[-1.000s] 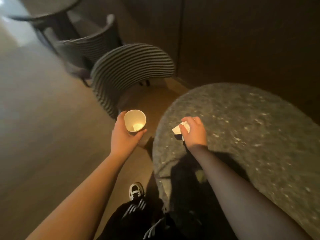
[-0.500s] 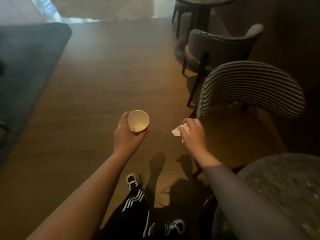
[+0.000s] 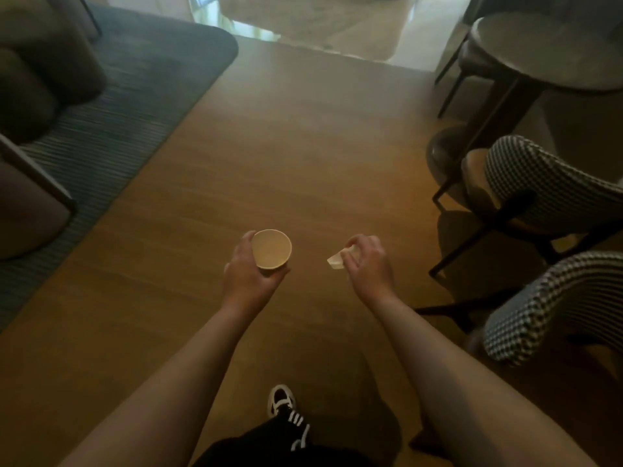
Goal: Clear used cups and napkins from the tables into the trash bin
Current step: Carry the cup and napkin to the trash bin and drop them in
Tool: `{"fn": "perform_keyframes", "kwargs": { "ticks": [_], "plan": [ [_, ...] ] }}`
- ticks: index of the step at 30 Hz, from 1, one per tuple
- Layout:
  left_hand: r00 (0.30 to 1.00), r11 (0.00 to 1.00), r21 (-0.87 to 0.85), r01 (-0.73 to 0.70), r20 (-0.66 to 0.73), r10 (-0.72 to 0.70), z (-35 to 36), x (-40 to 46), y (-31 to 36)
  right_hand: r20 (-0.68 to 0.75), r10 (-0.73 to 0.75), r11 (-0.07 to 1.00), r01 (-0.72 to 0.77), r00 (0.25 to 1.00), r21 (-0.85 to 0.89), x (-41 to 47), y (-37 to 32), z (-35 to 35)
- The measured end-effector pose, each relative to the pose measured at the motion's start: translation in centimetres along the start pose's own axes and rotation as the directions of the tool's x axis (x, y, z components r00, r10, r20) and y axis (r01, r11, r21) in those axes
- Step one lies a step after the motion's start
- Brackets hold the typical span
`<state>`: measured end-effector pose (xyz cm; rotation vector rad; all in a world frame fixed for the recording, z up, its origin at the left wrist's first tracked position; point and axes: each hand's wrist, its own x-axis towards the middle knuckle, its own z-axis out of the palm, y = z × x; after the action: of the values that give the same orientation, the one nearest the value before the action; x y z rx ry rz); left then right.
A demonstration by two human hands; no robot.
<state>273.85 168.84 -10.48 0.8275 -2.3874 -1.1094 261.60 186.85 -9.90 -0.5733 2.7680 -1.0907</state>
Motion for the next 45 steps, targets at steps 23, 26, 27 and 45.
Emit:
{"fn": "perform_keyframes", "kwargs": {
  "ticks": [23, 26, 27, 45],
  "plan": [
    [0.978, 0.996, -0.002, 0.089, -0.187, -0.088, 3.8, 52.4, -2.4, 0.071, -0.114, 0.993, 0.115, 0.991, -0.002, 52.2, -10.0, 12.5],
    [0.974, 0.996, 0.005, 0.090, -0.208, -0.087, 3.6, 59.2, -2.0, 0.074, -0.133, 0.991, 0.134, 0.988, -0.004, 59.5, -12.0, 13.1],
    [0.973, 0.996, 0.009, 0.091, -0.215, -0.087, 3.6, 61.3, -2.0, 0.078, -0.139, 0.990, 0.139, 0.987, 0.002, 61.7, -12.7, 13.4],
    [0.948, 0.988, 0.043, 0.151, -0.288, -0.132, -2.1, 103.8, -11.8, 0.141, -0.211, 0.977, 0.205, 0.967, 0.055, 101.1, -29.4, 30.9]
  ]
}}
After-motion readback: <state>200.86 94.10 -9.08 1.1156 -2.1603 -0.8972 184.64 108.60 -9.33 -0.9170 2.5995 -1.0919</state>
